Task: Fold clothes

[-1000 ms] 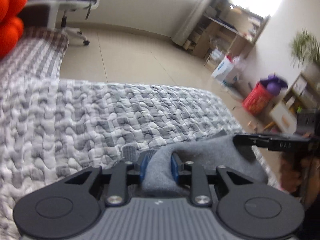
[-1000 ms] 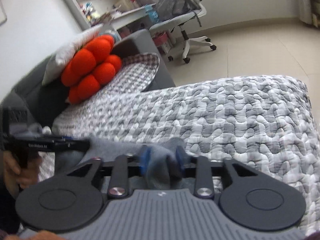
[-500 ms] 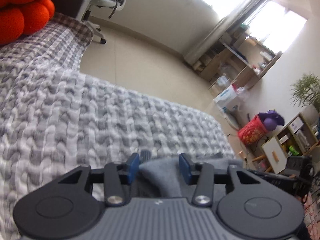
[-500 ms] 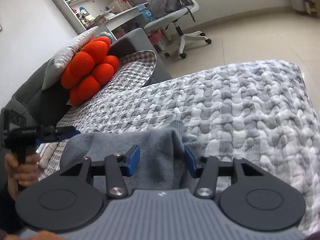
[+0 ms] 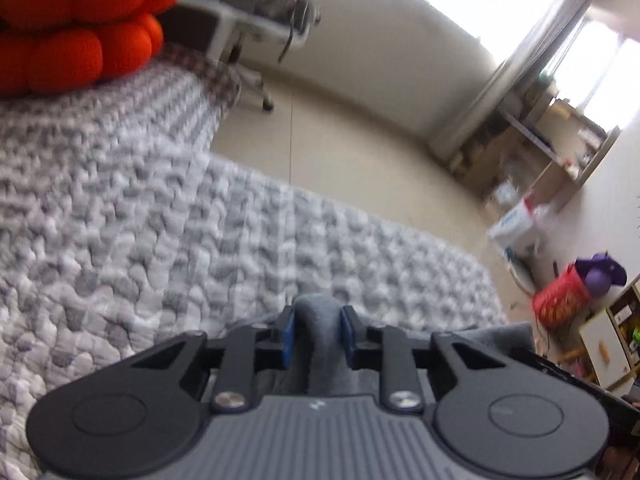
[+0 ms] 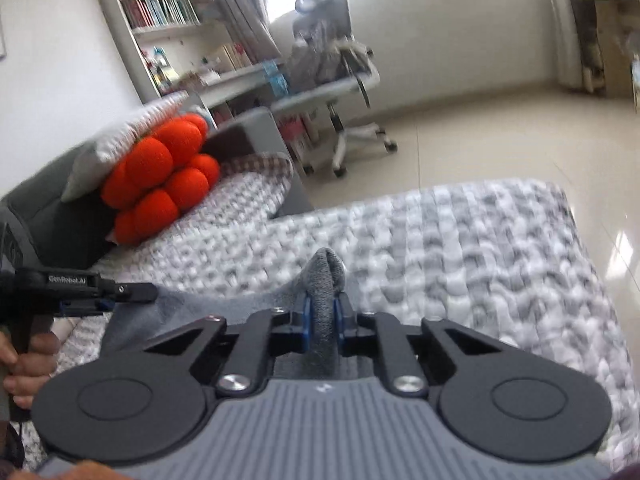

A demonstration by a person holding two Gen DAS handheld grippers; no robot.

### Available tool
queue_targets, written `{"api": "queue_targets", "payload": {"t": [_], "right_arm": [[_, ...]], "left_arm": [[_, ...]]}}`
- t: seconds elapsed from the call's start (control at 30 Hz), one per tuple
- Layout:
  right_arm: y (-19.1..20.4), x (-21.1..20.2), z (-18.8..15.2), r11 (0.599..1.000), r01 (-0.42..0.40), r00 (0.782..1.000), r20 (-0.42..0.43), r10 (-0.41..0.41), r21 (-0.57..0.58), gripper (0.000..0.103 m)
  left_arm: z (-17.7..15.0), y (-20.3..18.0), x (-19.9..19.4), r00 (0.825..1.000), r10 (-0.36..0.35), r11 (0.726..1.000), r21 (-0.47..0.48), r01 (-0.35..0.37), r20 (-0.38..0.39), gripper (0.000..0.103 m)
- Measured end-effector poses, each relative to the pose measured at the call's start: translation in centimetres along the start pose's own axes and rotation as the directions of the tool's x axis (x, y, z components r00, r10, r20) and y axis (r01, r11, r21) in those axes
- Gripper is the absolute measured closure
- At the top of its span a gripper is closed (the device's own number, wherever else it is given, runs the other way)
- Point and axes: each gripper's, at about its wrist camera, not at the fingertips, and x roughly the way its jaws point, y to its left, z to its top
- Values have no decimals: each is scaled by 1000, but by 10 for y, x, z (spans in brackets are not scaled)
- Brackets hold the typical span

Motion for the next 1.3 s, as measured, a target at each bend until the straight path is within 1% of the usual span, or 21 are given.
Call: {"api": "queue_targets", "payload": {"t": [0.13,0.17,0.27,0.37,0.4,0.43,0.47,0.5,0.57,0.63,0.7,0.73,0.77,0.8,0.83,0.9,0.97,1.07,1.13,1.17,1.3], "right_arm": [[-2,5,1,1000,26,999,35,-26,2,90],[-2,10,1,999,34,999,32,-34,7,90],[-3,25,-1,998,54,998,9,-54,13,90],[-2,36,-2,998,68,998,-13,-68,11,90],[-5,36,-3,997,70,997,-24,-70,23,89],[-8,35,-3,998,59,998,-31,-58,34,86],[-10,34,-3,998,48,998,-38,-46,46,83],[-13,33,-3,998,37,998,-44,-34,57,82],[-15,30,-3,997,26,999,-45,-23,68,81],[-12,28,-3,997,31,999,-47,-28,73,80],[-8,27,-4,997,37,998,-47,-34,63,80],[-6,28,-4,997,42,998,-46,-39,61,80],[-5,29,-4,997,46,998,-46,-43,58,80],[-4,30,-4,997,50,998,-45,-48,56,80],[-3,31,-5,997,54,998,-44,-52,54,82],[-2,31,-4,997,63,997,-39,-61,49,84],[0,30,-3,996,63,998,-19,-62,65,88],[2,22,0,997,44,998,39,-47,67,89],[2,23,0,997,53,997,50,-56,60,89],[0,26,-2,996,65,997,34,-68,64,89],[-5,36,-9,992,100,995,-18,-99,76,89]], "left_arm": [[7,13,-8,997,-11,999,-42,15,80,88],[9,13,-5,996,-1,999,-36,4,88,90],[9,13,11,998,18,1000,-16,-17,62,90],[9,27,15,1000,10,998,-66,-8,21,88],[8,34,12,1000,0,995,-96,1,18,83],[8,40,10,1000,-9,992,-125,11,15,69],[8,46,7,999,-27,988,-152,30,20,52],[7,49,6,999,-48,984,-170,51,22,46],[7,46,6,997,-76,983,-165,78,20,43],[6,36,5,995,-93,986,-137,95,22,40],[2,25,9,998,-64,994,-88,65,10,40],[0,20,12,999,-46,997,-63,47,4,42],[-2,14,15,1000,-28,999,-38,28,-2,50],[-5,9,18,1000,-10,1000,-12,10,-8,59],[-7,3,21,1000,8,1000,14,-8,-13,73],[-6,4,22,1000,15,1000,10,-15,0,79],[-4,6,22,1000,17,1000,-4,-17,15,88],[0,2,11,997,4,1000,12,-5,80,94],[1,0,9,994,9,1000,20,-11,105,94],[1,-1,10,994,19,1000,20,-21,109,94],[-2,3,23,995,77,997,15,-78,71,94]]}}
